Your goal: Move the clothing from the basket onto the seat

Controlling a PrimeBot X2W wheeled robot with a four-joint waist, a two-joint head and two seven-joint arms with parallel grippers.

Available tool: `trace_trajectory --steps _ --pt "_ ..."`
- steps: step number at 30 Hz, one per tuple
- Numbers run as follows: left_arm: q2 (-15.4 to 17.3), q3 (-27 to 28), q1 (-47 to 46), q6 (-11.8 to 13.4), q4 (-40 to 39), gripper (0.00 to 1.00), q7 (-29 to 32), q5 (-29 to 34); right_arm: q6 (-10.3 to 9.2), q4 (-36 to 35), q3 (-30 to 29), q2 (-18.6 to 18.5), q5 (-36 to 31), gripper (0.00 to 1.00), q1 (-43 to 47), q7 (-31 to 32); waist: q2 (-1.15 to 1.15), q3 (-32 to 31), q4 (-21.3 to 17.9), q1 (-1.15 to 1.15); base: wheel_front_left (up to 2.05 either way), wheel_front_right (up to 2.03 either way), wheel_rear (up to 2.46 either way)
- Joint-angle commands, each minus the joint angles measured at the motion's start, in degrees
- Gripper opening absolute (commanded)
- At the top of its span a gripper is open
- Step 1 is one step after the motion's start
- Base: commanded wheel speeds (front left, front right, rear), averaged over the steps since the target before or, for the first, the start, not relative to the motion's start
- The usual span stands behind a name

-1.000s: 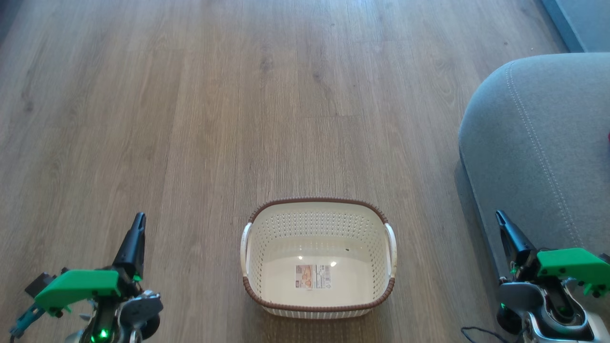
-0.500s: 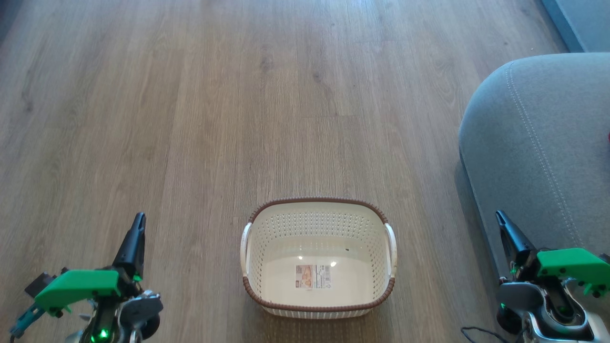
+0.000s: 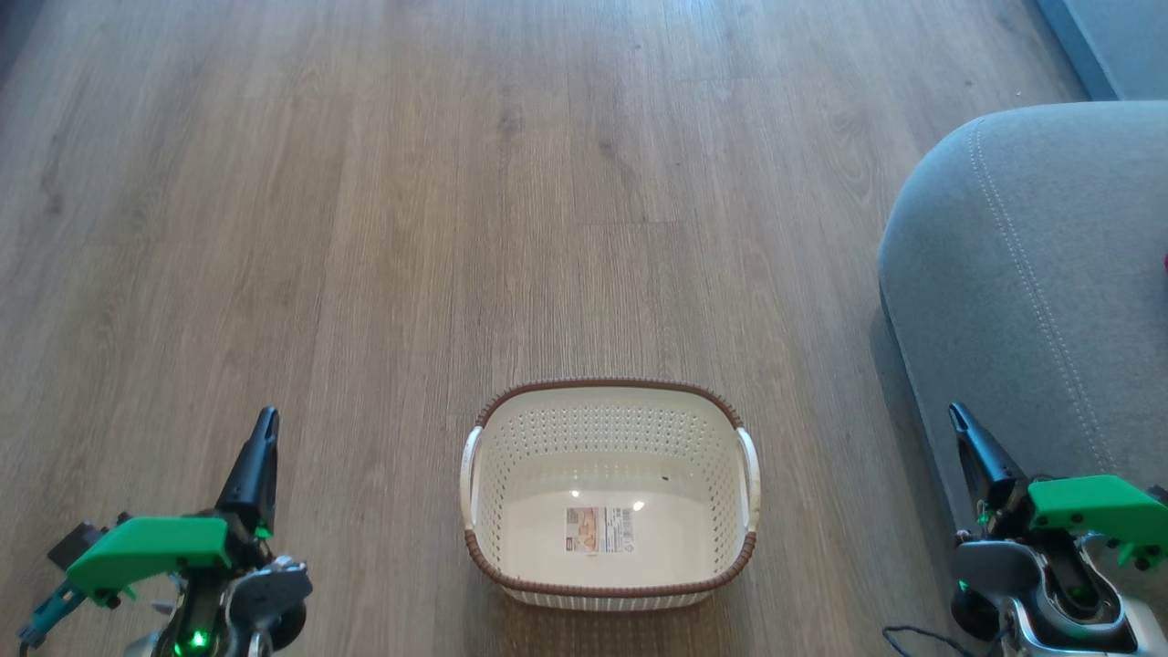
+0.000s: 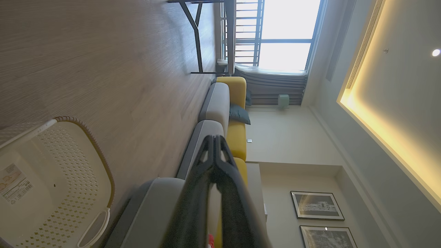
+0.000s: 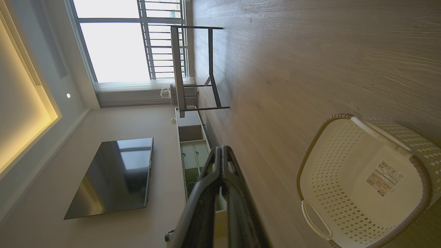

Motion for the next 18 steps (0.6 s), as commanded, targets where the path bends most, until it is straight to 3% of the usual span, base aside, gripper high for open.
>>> trace_trajectory --steps 1,18 --pt "0.5 2.0 -3.2 -0.4 -2.0 0.0 0.2 -0.2 0.4 -2.3 1.0 -0.3 0.3 0.0 -0.9 0.4 0.0 0.0 0.0 0.0 0.0 0.0 0.0" --pt "0.5 2.0 -3.2 -0.4 -2.0 0.0 0.2 -0.2 0.4 -2.3 1.0 -0.3 0.3 0.0 -0.9 0.4 0.0 0.0 0.0 0.0 0.0 0.0 0.0"
